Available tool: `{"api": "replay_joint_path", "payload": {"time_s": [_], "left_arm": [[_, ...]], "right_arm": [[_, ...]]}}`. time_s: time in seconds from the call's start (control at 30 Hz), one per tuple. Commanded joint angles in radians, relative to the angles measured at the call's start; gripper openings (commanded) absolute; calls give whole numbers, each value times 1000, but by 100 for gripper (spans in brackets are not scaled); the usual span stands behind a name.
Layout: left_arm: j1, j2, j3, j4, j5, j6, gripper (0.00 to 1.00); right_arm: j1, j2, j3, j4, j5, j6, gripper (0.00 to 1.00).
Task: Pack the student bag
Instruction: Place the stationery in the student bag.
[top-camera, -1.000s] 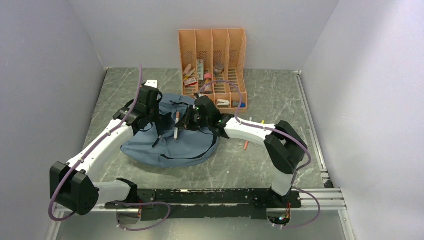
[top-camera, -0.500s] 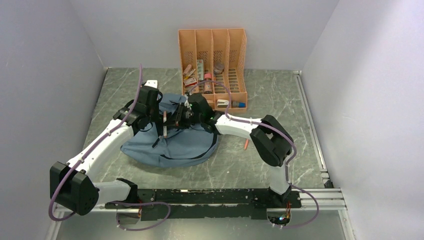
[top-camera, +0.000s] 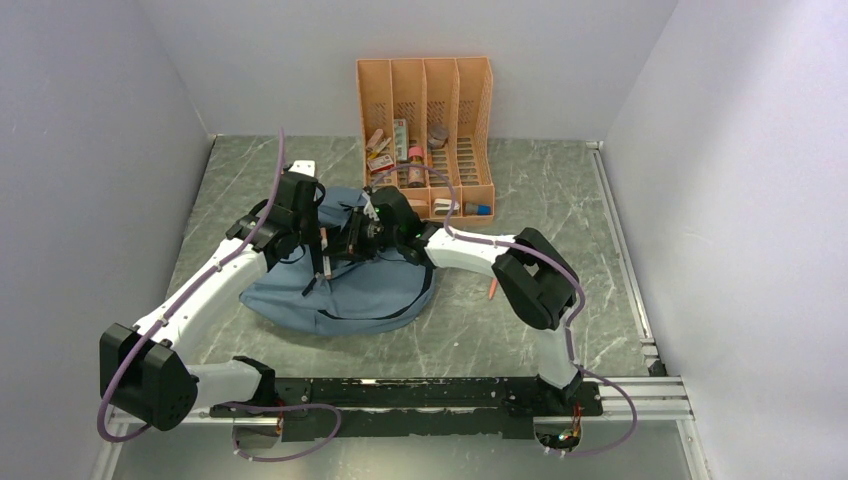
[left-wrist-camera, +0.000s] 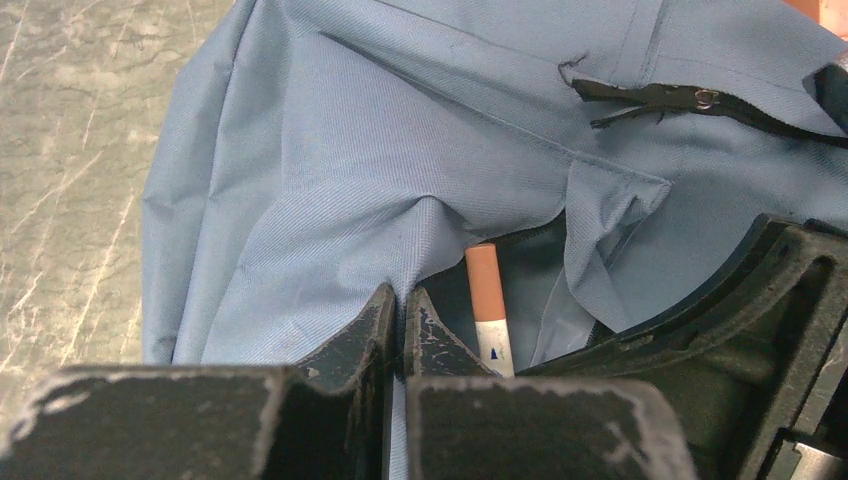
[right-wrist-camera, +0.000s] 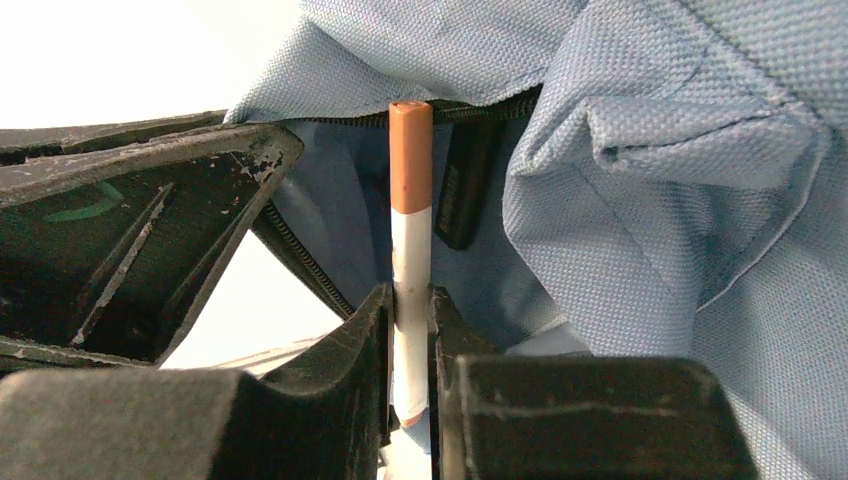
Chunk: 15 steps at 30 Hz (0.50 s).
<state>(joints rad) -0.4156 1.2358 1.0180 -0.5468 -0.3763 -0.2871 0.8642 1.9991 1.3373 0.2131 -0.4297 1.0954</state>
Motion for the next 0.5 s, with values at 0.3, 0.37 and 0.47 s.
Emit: {"api": "replay_joint_path", "payload": {"time_s": [0.3, 0.37, 0.47], "left_arm": [[12, -24, 19, 62, -25, 3, 5], [12, -24, 19, 62, -27, 3, 5], [12, -25, 18, 62, -28, 2, 5]], "right_arm": [[28, -11, -12, -73, -62, -11, 0], [29, -14, -13, -89, -66, -20, 0], [29, -25, -26, -92, -60, -21, 0]]}}
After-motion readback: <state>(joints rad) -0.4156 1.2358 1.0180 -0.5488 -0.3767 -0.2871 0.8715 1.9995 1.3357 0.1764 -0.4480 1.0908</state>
